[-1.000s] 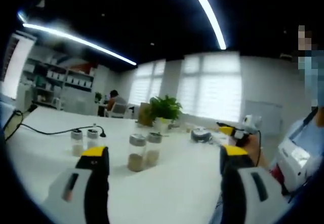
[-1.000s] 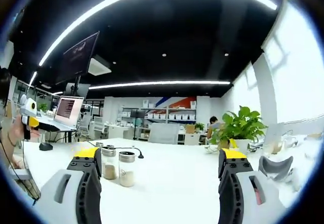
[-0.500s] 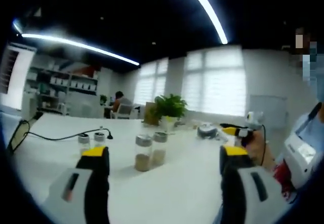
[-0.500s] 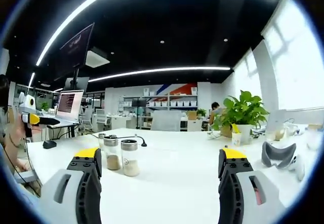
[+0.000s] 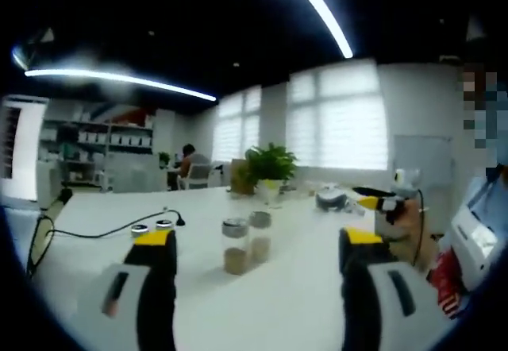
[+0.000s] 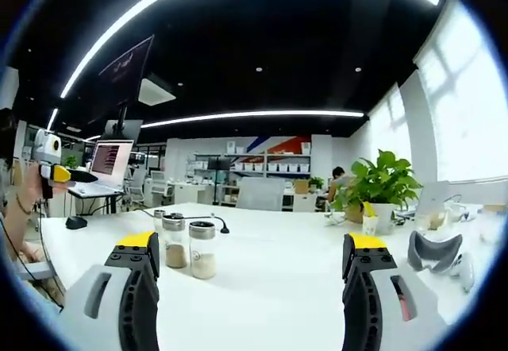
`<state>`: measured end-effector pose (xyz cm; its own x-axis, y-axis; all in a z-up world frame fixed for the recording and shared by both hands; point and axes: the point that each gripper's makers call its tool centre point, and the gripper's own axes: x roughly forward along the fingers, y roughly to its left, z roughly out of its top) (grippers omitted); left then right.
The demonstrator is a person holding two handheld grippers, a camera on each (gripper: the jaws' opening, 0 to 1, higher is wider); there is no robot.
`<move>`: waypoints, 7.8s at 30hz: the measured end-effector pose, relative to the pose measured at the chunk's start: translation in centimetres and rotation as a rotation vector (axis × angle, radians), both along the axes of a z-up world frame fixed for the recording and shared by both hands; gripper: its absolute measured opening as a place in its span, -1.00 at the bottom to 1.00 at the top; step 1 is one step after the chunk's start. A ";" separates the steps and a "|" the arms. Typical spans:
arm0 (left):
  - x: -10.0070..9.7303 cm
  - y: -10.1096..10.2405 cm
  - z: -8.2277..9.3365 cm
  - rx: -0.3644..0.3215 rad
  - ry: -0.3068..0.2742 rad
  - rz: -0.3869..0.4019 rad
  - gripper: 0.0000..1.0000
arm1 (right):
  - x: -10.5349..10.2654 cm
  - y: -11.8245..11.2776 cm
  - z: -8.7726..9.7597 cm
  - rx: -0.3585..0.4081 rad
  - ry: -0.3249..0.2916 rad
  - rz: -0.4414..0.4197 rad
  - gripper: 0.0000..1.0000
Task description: Rotate the seasoning bottle until the label or dispensing opening points toward the visible target arrow and the bottle remains upright within the marked orientation range
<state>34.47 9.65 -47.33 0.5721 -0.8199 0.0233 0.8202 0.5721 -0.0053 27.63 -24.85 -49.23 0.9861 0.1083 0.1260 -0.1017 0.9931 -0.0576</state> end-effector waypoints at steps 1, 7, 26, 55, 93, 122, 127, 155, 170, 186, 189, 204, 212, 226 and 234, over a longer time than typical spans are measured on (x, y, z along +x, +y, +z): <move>0.2 -0.1 0.3 0.004 -0.019 0.016 0.80 | -0.1 -0.2 0.1 0.004 -0.003 -0.008 0.99; 1.6 -1.7 1.2 0.043 -0.034 0.009 0.82 | -0.2 -1.2 -0.5 0.037 0.021 -0.025 0.99; 8.5 -6.2 1.2 0.076 0.021 0.055 1.00 | -1.1 -4.0 0.1 0.149 -0.016 -0.048 0.99; 24.9 -7.2 -4.0 0.126 0.165 0.235 0.58 | -1.7 -4.1 1.2 0.237 -0.068 0.005 0.86; 30.7 -7.3 -11.9 0.253 0.194 0.490 0.12 | -1.0 -2.8 0.1 0.295 -0.021 0.089 0.70; 31.6 -6.7 -17.0 0.334 0.249 0.610 -0.28 | -0.8 -2.7 -0.6 0.303 0.009 0.104 0.60; 31.5 -6.6 -16.9 0.287 0.261 0.610 -0.31 | -0.7 -2.6 -0.7 0.304 0.016 0.107 0.59; 29.4 -5.8 -16.3 0.274 0.181 0.500 -0.33 | -0.6 -2.4 -0.4 0.311 -0.014 0.116 0.50; 24.5 -5.0 -15.9 0.224 0.177 0.386 -0.33 | -0.7 -2.0 -0.6 0.311 -0.007 0.120 0.50; 17.9 -6.1 -15.1 0.148 0.218 0.168 -0.33 | -0.9 -1.9 -0.4 0.306 -0.009 0.115 0.49; 17.2 -6.6 -15.0 0.112 0.243 0.115 -0.33 | -0.9 -1.9 -0.4 0.309 -0.007 0.114 0.49; 17.0 -6.6 -16.4 0.155 0.247 0.096 -0.33 | -0.8 -2.0 -0.5 0.308 -0.003 0.110 0.49; 16.9 -6.7 -16.7 0.199 0.232 0.092 -0.32 | -0.8 -1.8 -0.7 0.311 0.004 0.114 0.48; 16.8 -6.7 -16.2 0.089 0.300 0.061 -0.27 | -0.5 -1.7 -1.2 0.315 0.026 0.115 0.48; 16.2 -6.4 -16.0 0.224 0.173 0.109 0.07 | -0.4 -1.6 -1.4 0.321 0.032 0.122 0.47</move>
